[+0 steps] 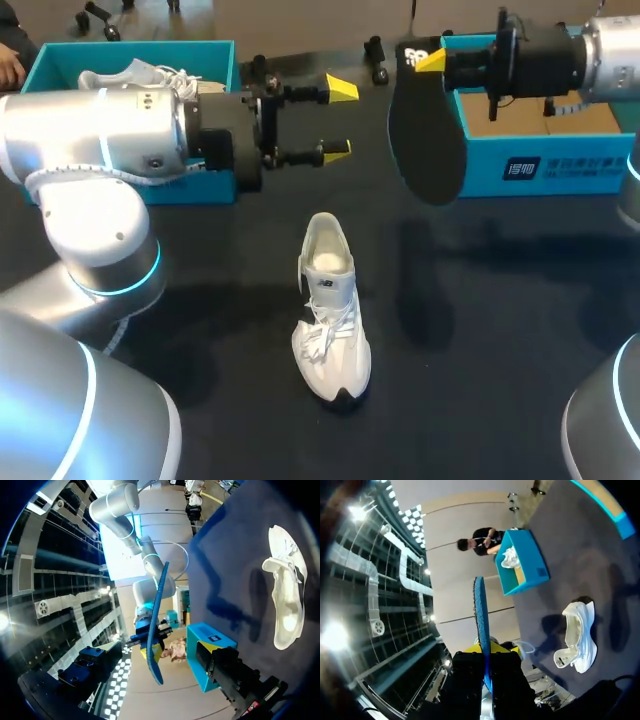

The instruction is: Take the shoe out of the shoebox, open the shoe tongue, remove and reinsert the insole, then place the shoe into the shoebox

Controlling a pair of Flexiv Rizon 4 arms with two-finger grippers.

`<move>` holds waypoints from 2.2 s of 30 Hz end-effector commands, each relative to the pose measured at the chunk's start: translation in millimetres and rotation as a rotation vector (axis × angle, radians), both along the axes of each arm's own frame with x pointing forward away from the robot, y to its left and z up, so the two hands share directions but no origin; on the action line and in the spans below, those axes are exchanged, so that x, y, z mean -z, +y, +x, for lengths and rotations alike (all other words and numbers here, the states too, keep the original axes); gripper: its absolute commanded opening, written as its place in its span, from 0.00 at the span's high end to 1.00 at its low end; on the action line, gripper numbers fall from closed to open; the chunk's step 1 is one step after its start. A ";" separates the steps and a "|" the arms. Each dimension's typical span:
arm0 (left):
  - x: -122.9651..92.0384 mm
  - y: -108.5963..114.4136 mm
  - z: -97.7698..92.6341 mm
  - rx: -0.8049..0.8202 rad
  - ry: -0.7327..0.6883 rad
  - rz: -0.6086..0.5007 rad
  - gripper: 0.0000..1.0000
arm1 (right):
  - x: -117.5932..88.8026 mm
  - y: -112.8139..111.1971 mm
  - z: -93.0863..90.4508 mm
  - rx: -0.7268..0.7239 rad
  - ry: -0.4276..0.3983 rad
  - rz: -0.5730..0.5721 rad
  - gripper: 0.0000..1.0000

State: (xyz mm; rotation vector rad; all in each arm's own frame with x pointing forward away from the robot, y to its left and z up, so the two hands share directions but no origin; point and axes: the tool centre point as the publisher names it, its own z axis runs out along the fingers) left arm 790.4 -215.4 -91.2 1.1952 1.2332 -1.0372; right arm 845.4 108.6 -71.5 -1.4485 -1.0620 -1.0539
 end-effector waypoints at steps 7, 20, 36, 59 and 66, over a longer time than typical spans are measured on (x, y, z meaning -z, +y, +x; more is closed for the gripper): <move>0.8 -24.9 1.1 0.014 0.005 -0.017 0.00 | 4.9 19.1 19.0 -0.048 0.029 -0.016 1.00; 0.1 -44.2 0.3 0.023 0.016 -0.048 0.18 | 10.7 29.8 24.2 -0.045 0.012 0.010 1.00; 10.5 -53.6 -5.4 0.058 0.062 -0.042 1.00 | 12.2 38.7 16.3 -0.010 -0.002 0.029 1.00; 2.5 1.5 0.8 0.068 0.121 -0.071 1.00 | 13.3 17.3 -21.7 0.012 -0.308 -0.090 0.00; -6.3 14.2 3.2 0.072 0.135 -0.097 1.00 | 11.9 7.2 -32.2 -0.018 -0.441 -0.075 0.00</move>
